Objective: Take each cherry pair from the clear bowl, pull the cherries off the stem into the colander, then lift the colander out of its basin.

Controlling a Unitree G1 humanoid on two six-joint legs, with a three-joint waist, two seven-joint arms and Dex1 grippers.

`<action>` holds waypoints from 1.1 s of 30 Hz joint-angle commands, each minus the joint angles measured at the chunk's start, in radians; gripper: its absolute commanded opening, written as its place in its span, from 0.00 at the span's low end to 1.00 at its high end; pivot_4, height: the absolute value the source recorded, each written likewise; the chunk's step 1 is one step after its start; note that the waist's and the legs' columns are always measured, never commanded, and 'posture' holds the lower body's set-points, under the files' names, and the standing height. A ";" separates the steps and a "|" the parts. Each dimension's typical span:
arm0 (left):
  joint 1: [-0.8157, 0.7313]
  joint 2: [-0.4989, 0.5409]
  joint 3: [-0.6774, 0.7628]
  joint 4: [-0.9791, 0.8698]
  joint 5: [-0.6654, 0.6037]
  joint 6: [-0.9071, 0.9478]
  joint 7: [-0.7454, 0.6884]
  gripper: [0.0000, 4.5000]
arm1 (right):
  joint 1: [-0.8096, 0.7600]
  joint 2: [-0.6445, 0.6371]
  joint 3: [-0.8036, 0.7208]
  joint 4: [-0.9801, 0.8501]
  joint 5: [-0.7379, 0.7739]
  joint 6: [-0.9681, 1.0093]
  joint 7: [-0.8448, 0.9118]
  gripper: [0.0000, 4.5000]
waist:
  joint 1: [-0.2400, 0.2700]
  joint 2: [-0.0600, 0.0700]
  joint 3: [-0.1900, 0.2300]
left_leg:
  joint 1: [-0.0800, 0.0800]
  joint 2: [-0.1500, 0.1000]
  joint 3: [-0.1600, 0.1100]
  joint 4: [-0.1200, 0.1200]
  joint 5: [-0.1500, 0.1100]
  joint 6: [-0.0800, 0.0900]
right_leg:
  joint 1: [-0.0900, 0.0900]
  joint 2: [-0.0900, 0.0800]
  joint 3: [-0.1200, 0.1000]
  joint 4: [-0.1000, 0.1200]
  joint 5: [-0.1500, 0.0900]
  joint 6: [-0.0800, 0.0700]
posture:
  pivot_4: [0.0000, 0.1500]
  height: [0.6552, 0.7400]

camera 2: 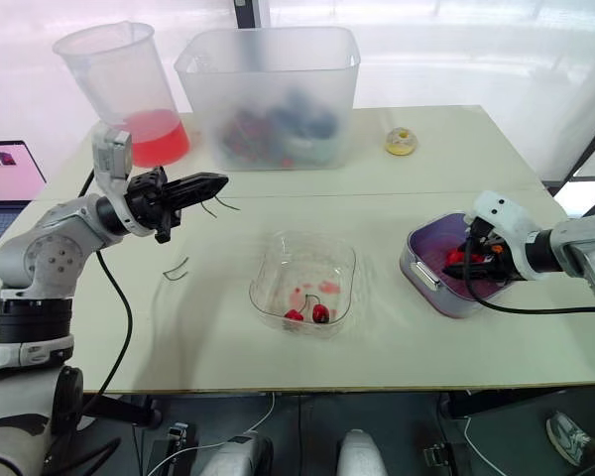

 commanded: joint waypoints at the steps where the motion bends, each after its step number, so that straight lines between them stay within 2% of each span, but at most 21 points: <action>1: 0.012 0.022 0.049 -0.051 -0.025 0.005 0.033 0.00 | -0.039 -0.017 -0.017 0.007 -0.024 -0.008 0.029 0.99 | 0.001 0.000 0.000 | 0.000 0.000 0.000 0.000 0.000 0.000 | 0.000 0.000 0.000 0.000 0.000 0.000 | 1.00 1.00; 7: 0.071 0.045 0.104 -0.071 -0.057 0.060 0.118 0.00 | -0.125 -0.057 -0.053 0.025 -0.035 -0.002 0.077 0.99 | -0.002 0.001 0.000 | 0.000 0.000 0.000 -0.001 0.000 0.000 | -0.001 0.000 0.001 0.000 0.000 0.000 | 1.00 1.00; 13: 0.137 0.136 0.121 0.033 -0.064 0.247 0.181 0.00 | -0.233 -0.100 -0.084 0.026 -0.015 0.024 0.133 0.99 | -0.003 0.001 0.000 | 0.000 0.000 0.000 -0.002 0.000 0.000 | -0.002 0.000 0.001 0.000 0.000 0.000 | 1.00 1.00; 14: 0.138 0.153 0.131 0.083 -0.054 0.259 0.189 0.00 | -0.250 -0.099 -0.093 0.014 -0.002 0.034 0.140 0.99 | -0.004 0.002 0.000 | 0.000 0.000 0.001 -0.002 0.000 0.000 | -0.002 0.000 0.002 0.000 0.000 0.000 | 1.00 1.00; 17: 0.145 0.224 0.049 0.215 0.096 0.221 0.224 0.00 | -0.313 -0.103 -0.077 -0.083 0.024 0.101 0.153 0.99 | -0.004 0.002 0.001 | 0.000 0.000 0.000 -0.002 0.000 0.000 | -0.003 0.001 0.002 0.001 0.000 0.000 | 1.00 1.00; 20: 0.157 0.252 0.011 0.251 0.122 0.245 0.182 0.00 | -0.377 -0.058 -0.080 -0.152 0.076 0.190 0.131 0.99 | -0.003 0.002 0.001 | 0.000 0.000 0.001 -0.003 0.000 0.000 | -0.003 0.000 0.002 0.000 0.000 0.000 | 1.00 1.00; 26: 0.126 0.257 0.022 0.468 0.187 0.230 0.184 0.00 | -0.321 -0.041 -0.139 -0.273 0.149 0.290 0.086 0.99 | 0.004 0.001 0.001 | 0.000 -0.001 0.000 -0.002 0.000 0.000 | -0.002 -0.001 0.002 0.001 0.000 0.000 | 1.00 1.00; 29: 0.107 0.253 0.037 0.520 0.193 0.230 0.178 0.00 | -0.263 -0.039 -0.182 -0.327 0.193 0.317 0.075 0.99 | 0.001 0.001 0.001 | 0.000 -0.001 0.000 -0.002 0.000 0.000 | -0.003 -0.001 0.002 0.001 0.000 0.000 | 1.00 1.00; 32: 0.090 0.257 0.051 0.538 0.191 0.235 0.170 0.20 | -0.245 -0.027 -0.197 -0.380 0.246 0.356 0.059 1.00 | -0.002 0.002 0.001 | 0.000 -0.001 0.000 -0.002 0.000 0.000 | -0.003 0.000 0.002 0.001 0.000 0.000 | 1.00 1.00; 33: 0.085 0.263 0.057 0.538 0.190 0.237 0.169 0.30 | -0.248 -0.020 -0.194 -0.395 0.261 0.368 0.050 1.00 | -0.002 0.002 0.001 | 0.000 -0.001 0.000 -0.002 0.000 0.000 | -0.003 0.000 0.002 0.001 0.000 0.000 | 1.00 1.00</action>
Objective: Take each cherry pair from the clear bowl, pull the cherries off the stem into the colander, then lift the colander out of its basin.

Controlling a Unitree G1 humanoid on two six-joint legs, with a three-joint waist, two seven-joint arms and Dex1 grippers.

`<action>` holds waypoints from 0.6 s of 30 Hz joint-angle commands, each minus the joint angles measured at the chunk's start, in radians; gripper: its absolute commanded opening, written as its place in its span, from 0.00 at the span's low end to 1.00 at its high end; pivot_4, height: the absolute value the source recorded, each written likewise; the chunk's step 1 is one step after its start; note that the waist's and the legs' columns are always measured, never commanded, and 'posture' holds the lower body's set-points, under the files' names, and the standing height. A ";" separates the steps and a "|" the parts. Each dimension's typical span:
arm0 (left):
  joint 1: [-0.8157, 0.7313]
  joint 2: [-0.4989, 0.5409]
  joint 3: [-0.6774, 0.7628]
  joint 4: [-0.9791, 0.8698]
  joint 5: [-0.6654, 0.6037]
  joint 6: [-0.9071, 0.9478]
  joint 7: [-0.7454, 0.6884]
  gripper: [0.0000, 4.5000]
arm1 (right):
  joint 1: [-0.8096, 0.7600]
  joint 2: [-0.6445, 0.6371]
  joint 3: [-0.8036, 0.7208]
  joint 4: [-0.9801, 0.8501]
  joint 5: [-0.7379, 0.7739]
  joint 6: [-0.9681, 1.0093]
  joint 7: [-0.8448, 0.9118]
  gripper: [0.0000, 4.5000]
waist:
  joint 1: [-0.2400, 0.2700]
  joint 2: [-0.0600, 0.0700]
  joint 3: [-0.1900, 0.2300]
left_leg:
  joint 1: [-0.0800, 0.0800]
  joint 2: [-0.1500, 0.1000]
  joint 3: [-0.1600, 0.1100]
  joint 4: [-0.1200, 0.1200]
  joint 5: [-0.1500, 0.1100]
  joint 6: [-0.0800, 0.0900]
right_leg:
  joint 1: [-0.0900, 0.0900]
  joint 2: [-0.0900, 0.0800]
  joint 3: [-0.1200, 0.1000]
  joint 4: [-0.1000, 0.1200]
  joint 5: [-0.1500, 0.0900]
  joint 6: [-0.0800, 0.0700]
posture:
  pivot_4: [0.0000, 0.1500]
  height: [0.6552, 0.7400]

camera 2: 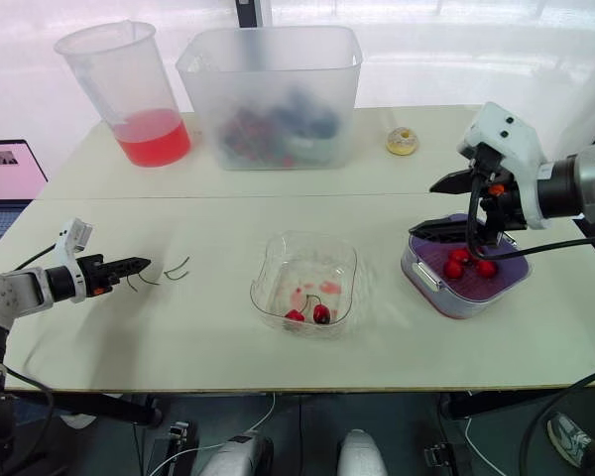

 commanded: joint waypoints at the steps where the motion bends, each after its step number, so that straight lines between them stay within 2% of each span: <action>1: -0.030 0.033 0.049 -0.005 0.001 -0.010 -0.009 0.42 | -0.022 0.013 -0.037 -0.066 0.059 0.037 -0.028 1.00 | -0.001 0.000 0.000 | 0.000 0.000 0.000 0.000 0.000 0.000 | 0.000 0.000 0.000 0.000 0.000 0.000 | 1.00 1.00; 6: -0.049 0.065 0.075 0.009 0.019 -0.038 -0.006 0.94 | -0.032 0.025 -0.020 -0.085 0.086 0.060 -0.063 1.00 | -0.002 0.000 0.000 | 0.000 0.000 0.000 0.000 0.000 0.000 | -0.001 0.000 0.000 0.001 0.000 0.000 | 1.00 1.00; 7: -0.054 0.071 0.080 0.015 0.030 -0.062 0.003 0.97 | -0.036 0.027 -0.018 -0.086 0.092 0.063 -0.067 1.00 | -0.002 0.000 0.000 | 0.000 0.000 0.000 0.000 0.000 0.000 | -0.001 0.000 0.000 0.001 0.000 0.000 | 1.00 1.00; 11: -0.088 0.117 0.135 0.045 0.044 -0.144 0.029 0.97 | -0.067 0.043 -0.002 -0.095 0.129 0.096 -0.080 1.00 | -0.002 0.000 0.000 | 0.000 0.000 0.000 0.000 0.000 0.000 | -0.001 0.000 0.000 0.001 0.000 0.000 | 1.00 1.00; 16: -0.048 0.146 0.092 -0.220 0.010 -0.345 -0.268 0.97 | -0.147 0.068 0.118 -0.058 0.086 -0.001 -0.021 1.00 | 0.002 0.000 0.000 | 0.000 0.001 0.000 0.000 0.000 0.000 | -0.001 0.000 0.000 0.001 0.000 0.000 | 1.00 1.00; 18: -0.030 0.131 0.096 -0.337 -0.039 -0.334 -0.324 0.97 | -0.178 0.071 0.188 -0.055 0.048 -0.060 0.024 1.00 | 0.003 0.000 0.000 | 0.000 0.001 0.000 0.000 0.000 0.000 | 0.000 -0.001 0.000 0.000 0.000 0.000 | 1.00 1.00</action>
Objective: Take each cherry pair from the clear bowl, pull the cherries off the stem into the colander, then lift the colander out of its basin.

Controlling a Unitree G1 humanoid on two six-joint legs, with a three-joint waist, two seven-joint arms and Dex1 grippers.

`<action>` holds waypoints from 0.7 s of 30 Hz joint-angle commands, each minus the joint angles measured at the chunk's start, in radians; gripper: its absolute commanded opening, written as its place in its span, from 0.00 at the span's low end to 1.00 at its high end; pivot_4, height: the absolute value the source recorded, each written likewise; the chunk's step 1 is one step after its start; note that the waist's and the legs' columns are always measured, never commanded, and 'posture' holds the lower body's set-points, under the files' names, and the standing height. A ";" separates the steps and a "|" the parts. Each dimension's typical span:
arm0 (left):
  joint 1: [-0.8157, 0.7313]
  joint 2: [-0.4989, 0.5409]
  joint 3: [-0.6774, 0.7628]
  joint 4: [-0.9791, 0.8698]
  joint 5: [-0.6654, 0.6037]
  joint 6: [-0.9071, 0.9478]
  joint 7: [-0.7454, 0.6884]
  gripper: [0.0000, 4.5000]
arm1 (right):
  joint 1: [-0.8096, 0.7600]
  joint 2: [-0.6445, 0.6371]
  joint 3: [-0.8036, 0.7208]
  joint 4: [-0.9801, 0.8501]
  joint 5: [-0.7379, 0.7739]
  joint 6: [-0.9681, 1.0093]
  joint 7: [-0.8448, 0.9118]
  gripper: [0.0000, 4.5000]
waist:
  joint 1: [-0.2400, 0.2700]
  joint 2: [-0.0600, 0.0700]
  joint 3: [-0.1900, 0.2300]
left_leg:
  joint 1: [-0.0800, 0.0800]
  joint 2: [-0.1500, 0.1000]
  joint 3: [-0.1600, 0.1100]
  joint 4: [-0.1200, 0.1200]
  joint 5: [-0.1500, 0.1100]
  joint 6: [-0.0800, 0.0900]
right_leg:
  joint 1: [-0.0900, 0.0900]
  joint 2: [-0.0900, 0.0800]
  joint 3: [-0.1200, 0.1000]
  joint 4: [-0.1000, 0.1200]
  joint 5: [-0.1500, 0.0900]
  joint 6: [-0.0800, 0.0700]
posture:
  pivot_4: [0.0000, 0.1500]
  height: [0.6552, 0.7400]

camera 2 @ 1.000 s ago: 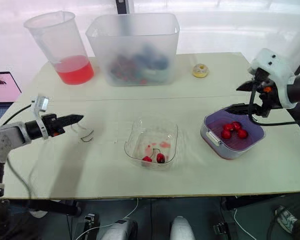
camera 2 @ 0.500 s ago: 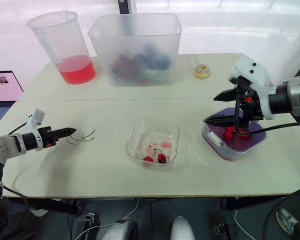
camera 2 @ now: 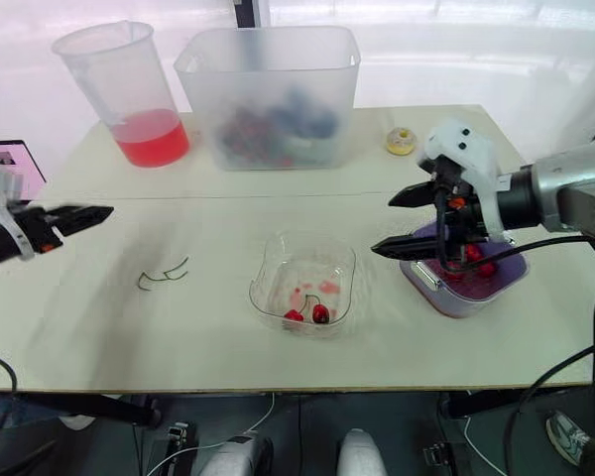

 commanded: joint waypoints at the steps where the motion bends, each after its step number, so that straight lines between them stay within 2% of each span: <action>1: 0.035 -0.001 -0.007 -0.232 -0.078 -0.041 -0.141 0.97 | -0.063 -0.004 0.092 0.010 -0.067 -0.108 0.087 1.00 | 0.000 0.000 0.000 | 0.000 0.000 0.000 0.000 0.000 0.000 | 0.000 -0.001 0.000 0.000 0.000 0.000 | 1.00 1.00; 3: 0.077 -0.014 -0.008 -0.386 -0.155 -0.004 -0.192 0.97 | -0.116 0.024 0.187 0.025 -0.120 -0.168 0.150 1.00 | -0.005 0.000 0.000 | 0.000 0.000 0.001 0.000 0.000 0.000 | 0.000 -0.001 0.000 0.000 0.000 0.000 | 1.00 1.00; 5: 0.133 -0.019 -0.044 -0.503 -0.141 -0.038 -0.212 0.97 | -0.155 0.088 0.287 0.023 -0.182 -0.205 0.160 1.00 | -0.017 0.001 0.000 | 0.000 0.000 0.001 0.000 0.000 0.000 | -0.001 0.001 0.001 0.000 0.000 0.000 | 1.00 1.00; 8: 0.211 -0.024 -0.088 -0.625 -0.099 -0.092 -0.208 0.97 | -0.184 0.231 0.354 0.030 -0.221 -0.139 0.062 1.00 | -0.031 0.001 0.000 | 0.000 0.002 0.001 -0.001 0.000 0.000 | -0.001 0.003 0.001 0.000 0.000 0.000 | 1.00 1.00; 10: 0.243 -0.032 -0.097 -0.680 -0.099 -0.098 -0.190 0.97 | -0.190 0.271 0.377 0.016 -0.251 -0.100 0.015 1.00 | -0.030 0.001 0.000 | 0.000 0.002 0.001 -0.002 0.000 0.000 | -0.003 0.003 0.002 0.000 0.000 0.000 | 1.00 1.00; 11: 0.257 -0.038 -0.102 -0.701 -0.098 -0.100 -0.176 0.97 | -0.212 0.272 0.417 0.005 -0.276 -0.053 0.002 1.00 | -0.029 0.001 0.000 | 0.000 0.002 0.001 -0.002 0.000 0.000 | -0.003 0.003 0.003 0.000 0.000 0.000 | 1.00 1.00; 14: 0.293 -0.040 -0.118 -0.743 -0.089 -0.110 -0.161 0.97 | -0.320 0.316 0.482 0.034 -0.185 0.282 0.009 1.00 | -0.021 0.001 0.000 | -0.001 0.001 0.000 -0.002 0.000 0.000 | -0.003 0.000 0.003 0.000 0.000 0.000 | 1.00 1.00; 16: 0.308 -0.055 -0.130 -0.744 -0.081 -0.123 -0.148 0.97 | -0.392 0.403 0.496 0.135 -0.145 0.437 -0.022 1.00 | -0.021 0.001 0.000 | -0.001 0.001 -0.001 -0.001 0.000 0.000 | -0.002 0.001 0.003 0.000 0.000 0.000 | 1.00 1.00; 21: 0.332 -0.079 -0.152 -0.732 -0.059 -0.161 -0.140 0.97 | -0.426 0.501 0.556 0.281 -0.105 0.482 -0.111 1.00 | -0.016 0.001 0.000 | 0.000 0.001 -0.001 -0.001 0.000 0.000 | -0.002 0.001 0.003 0.000 0.000 0.000 | 1.00 1.00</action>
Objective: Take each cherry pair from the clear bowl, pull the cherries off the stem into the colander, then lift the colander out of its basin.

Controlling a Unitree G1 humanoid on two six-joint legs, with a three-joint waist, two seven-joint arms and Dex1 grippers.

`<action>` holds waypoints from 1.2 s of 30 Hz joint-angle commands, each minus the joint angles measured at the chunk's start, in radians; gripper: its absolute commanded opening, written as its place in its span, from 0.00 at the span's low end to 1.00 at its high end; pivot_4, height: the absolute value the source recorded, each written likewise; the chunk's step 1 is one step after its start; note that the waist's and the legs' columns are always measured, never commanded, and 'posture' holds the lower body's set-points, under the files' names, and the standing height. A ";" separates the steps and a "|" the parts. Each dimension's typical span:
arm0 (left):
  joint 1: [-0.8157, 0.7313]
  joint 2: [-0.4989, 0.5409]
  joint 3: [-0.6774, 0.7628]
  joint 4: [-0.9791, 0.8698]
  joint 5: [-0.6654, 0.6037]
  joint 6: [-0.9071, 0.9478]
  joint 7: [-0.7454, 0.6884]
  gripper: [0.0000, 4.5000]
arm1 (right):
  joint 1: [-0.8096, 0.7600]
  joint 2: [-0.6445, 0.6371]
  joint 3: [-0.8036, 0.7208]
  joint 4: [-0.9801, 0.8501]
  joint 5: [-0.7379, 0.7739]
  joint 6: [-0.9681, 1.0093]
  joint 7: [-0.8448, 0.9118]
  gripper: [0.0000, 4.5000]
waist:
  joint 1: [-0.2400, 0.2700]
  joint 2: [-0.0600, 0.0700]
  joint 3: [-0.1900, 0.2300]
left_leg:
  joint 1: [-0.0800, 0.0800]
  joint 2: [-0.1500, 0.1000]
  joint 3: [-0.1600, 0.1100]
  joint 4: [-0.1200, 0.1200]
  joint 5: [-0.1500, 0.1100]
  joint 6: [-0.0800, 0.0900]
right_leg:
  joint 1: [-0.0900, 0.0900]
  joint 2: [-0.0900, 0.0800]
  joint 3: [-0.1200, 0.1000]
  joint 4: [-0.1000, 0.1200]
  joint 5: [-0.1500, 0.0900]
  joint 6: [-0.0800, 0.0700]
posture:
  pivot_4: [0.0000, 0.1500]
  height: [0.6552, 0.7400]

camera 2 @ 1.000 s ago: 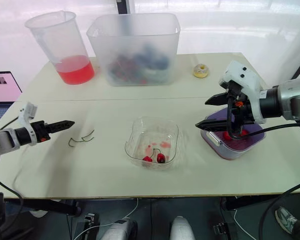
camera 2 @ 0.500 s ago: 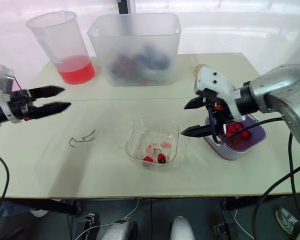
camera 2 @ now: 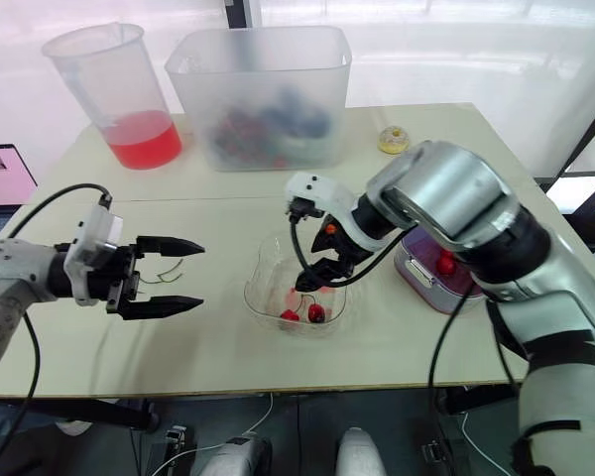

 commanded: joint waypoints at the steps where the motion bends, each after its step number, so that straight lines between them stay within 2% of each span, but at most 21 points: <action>1: 0.001 -0.003 0.001 -0.009 0.010 -0.037 0.006 0.97 | -0.015 0.020 0.034 0.046 0.023 0.019 -0.057 1.00 | 0.005 0.000 0.000 | 0.000 0.000 0.000 0.000 0.000 0.000 | 0.000 -0.001 0.000 0.000 0.000 0.000 | 1.00 1.00; 11: 0.036 -0.019 -0.027 -0.028 0.052 -0.071 0.041 0.97 | -0.002 0.044 0.214 0.014 0.018 -0.001 -0.117 1.00 | 0.004 0.000 0.000 | 0.000 -0.001 0.000 0.000 0.000 0.000 | -0.001 -0.002 0.000 0.000 0.000 0.000 | 1.00 1.00; 17: 0.019 -0.001 -0.017 -0.021 0.043 -0.047 0.048 0.97 | 0.029 0.056 0.247 0.015 0.001 -0.042 -0.141 1.00 | 0.003 0.000 0.000 | 0.000 -0.001 0.000 0.000 0.000 0.000 | -0.001 -0.002 0.000 0.000 0.000 0.000 | 1.00 1.00; 20: 0.015 0.024 -0.041 -0.040 0.054 -0.034 0.041 1.00 | 0.039 0.054 0.254 0.022 -0.001 -0.051 -0.142 0.82 | -0.002 0.000 0.000 | 0.000 -0.001 0.000 0.000 0.000 0.000 | -0.001 -0.001 0.000 0.000 0.000 0.000 | 1.00 1.00; 23: -0.019 0.003 -0.040 -0.053 0.020 -0.009 0.070 1.00 | 0.045 0.038 0.280 0.024 -0.017 -0.072 -0.138 0.51 | 0.000 0.000 0.000 | 0.000 -0.001 0.000 0.000 0.000 0.000 | -0.001 -0.001 0.000 0.000 0.000 0.000 | 1.00 1.00; 35: -0.028 -0.001 -0.066 -0.057 0.039 -0.017 0.079 1.00 | 0.052 0.022 0.324 0.043 -0.055 -0.118 -0.120 0.51 | -0.010 0.000 0.000 | 0.000 -0.001 0.000 -0.001 0.000 0.000 | -0.001 0.000 0.000 0.000 0.000 0.000 | 1.00 1.00; 36: -0.029 -0.001 -0.066 -0.056 0.039 -0.018 0.079 1.00 | 0.054 0.025 0.319 0.044 -0.057 -0.119 -0.120 0.46 | -0.010 0.000 0.000 | 0.000 -0.001 0.000 -0.001 0.000 0.000 | -0.001 0.000 0.000 0.000 0.000 0.000 | 1.00 1.00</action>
